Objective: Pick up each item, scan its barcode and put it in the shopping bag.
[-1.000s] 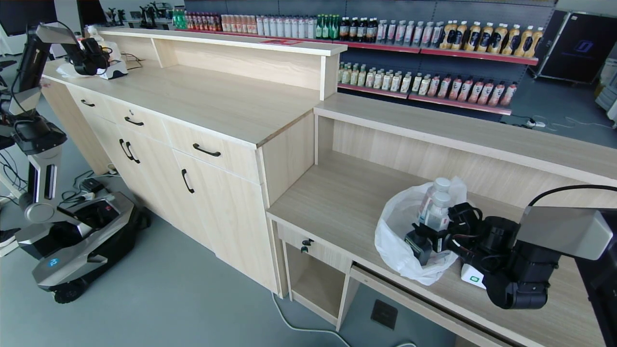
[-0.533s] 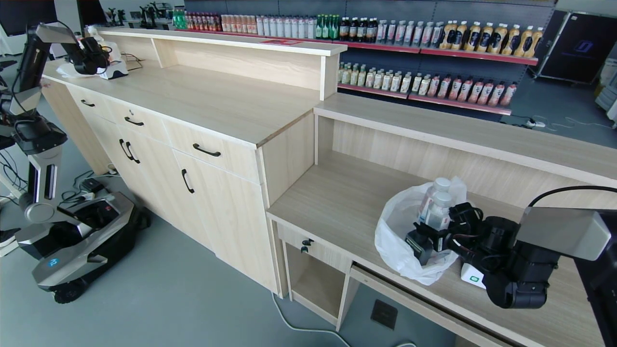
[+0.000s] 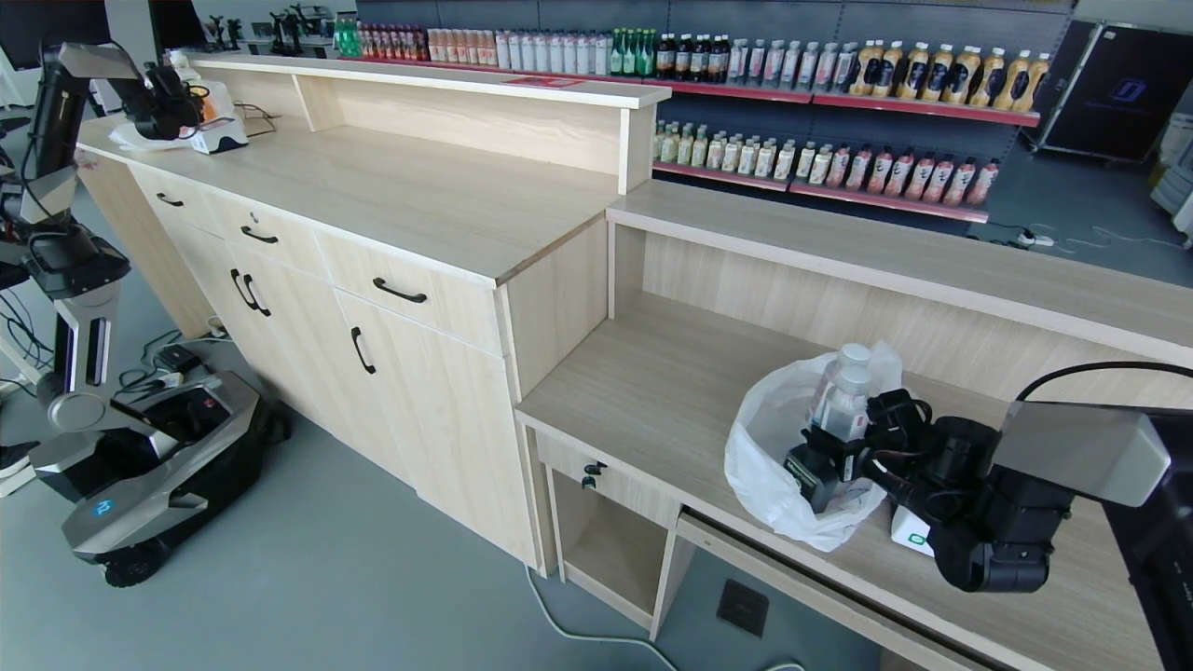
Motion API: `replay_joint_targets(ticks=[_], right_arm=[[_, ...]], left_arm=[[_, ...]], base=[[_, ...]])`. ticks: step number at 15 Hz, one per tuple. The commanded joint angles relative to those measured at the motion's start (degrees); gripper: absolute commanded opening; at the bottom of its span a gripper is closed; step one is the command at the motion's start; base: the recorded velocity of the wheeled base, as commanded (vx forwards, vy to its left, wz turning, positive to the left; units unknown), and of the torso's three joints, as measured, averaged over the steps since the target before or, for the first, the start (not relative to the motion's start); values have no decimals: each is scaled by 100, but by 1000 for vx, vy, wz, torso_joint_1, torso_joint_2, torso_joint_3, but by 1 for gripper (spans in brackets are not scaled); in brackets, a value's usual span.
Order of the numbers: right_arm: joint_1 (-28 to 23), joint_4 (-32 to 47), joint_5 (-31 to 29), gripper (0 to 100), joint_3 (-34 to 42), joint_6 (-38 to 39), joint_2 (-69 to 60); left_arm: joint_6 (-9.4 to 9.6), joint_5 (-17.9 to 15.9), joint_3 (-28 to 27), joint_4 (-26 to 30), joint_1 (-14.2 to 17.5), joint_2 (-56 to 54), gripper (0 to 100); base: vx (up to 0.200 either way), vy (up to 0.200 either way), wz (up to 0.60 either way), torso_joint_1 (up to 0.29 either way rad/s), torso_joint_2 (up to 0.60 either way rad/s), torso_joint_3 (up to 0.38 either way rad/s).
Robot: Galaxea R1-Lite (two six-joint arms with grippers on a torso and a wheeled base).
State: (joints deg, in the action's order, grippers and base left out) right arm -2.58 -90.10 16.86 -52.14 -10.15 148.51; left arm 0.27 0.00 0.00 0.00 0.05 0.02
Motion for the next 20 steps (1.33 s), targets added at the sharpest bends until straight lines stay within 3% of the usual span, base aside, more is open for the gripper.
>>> replay_joint_targets(ticks=[1,6,7,17,20], right_arm=[[4,10,2,0,-7,-4,73],[4,10,2,0,20,-13,73],[4,10,2,100,20,-13,64],[-76,10,10,100,-16,145,-727],[-199,625,151,100,-156,312,-1641]], left_arm=[[0,0,0,0,4,-2,100],[0,0,0,0,4,-2,100],[0,0,0,0,4,-2,100],[0,0,0,0,4,-2,100],[0,0,0,0,4,-2,100]], base=[[0,0,0,0,0,0],[0,0,0,0,0,0],[0,0,0,0,0,0],[0,0,0,0,0,0],[0,0,0,0,0,0]])
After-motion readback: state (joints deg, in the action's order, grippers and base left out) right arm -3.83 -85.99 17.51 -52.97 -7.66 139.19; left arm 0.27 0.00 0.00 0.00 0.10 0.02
